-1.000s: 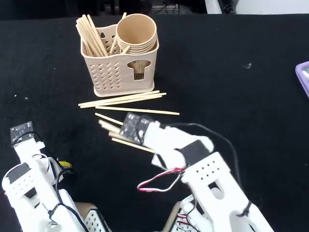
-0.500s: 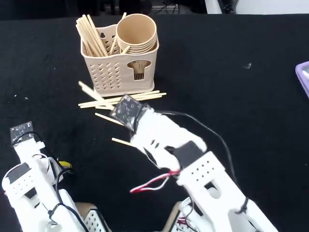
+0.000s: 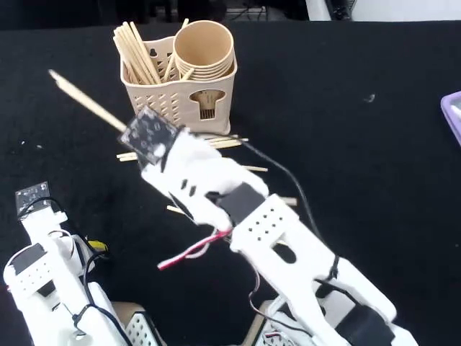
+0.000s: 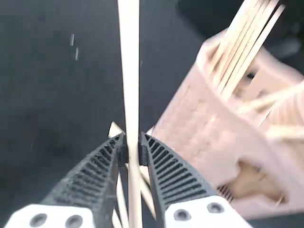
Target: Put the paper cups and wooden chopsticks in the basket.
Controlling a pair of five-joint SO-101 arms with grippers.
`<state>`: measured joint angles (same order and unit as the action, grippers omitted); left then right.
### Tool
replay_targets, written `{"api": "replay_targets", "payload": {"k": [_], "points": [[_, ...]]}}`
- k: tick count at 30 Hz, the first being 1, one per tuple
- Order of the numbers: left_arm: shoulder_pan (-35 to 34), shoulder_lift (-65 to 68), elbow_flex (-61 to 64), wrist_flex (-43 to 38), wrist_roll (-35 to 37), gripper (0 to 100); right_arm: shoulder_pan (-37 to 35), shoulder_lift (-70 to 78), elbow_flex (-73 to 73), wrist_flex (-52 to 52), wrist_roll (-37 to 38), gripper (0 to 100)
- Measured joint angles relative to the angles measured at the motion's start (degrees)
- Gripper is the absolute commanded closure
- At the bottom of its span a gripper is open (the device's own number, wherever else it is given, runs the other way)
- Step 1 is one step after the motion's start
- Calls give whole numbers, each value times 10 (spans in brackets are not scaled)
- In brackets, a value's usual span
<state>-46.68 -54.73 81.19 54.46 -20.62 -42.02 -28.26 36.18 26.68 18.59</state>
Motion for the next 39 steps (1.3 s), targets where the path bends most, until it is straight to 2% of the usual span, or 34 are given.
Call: {"api": "replay_targets", "payload": {"k": [10, 13, 19, 22, 31, 36, 39], "points": [[0, -1, 0, 0, 0, 679, 7, 10, -198, -7, 0, 988], [0, -1, 0, 0, 0, 679, 10, 15, -200, -72, -13, 988], [0, -1, 0, 0, 0, 679, 47, 105, -200, -265, -119, 988], [0, -1, 0, 0, 0, 679, 69, 171, -203, -305, -145, 988], [0, -1, 0, 1, 0, 679, 105, 368, -291, -317, -156, 987], [0, -1, 0, 1, 0, 679, 113, 419, -325, -317, -156, 981], [0, -1, 0, 1, 0, 679, 111, 422, -333, -284, -156, 910]]}}
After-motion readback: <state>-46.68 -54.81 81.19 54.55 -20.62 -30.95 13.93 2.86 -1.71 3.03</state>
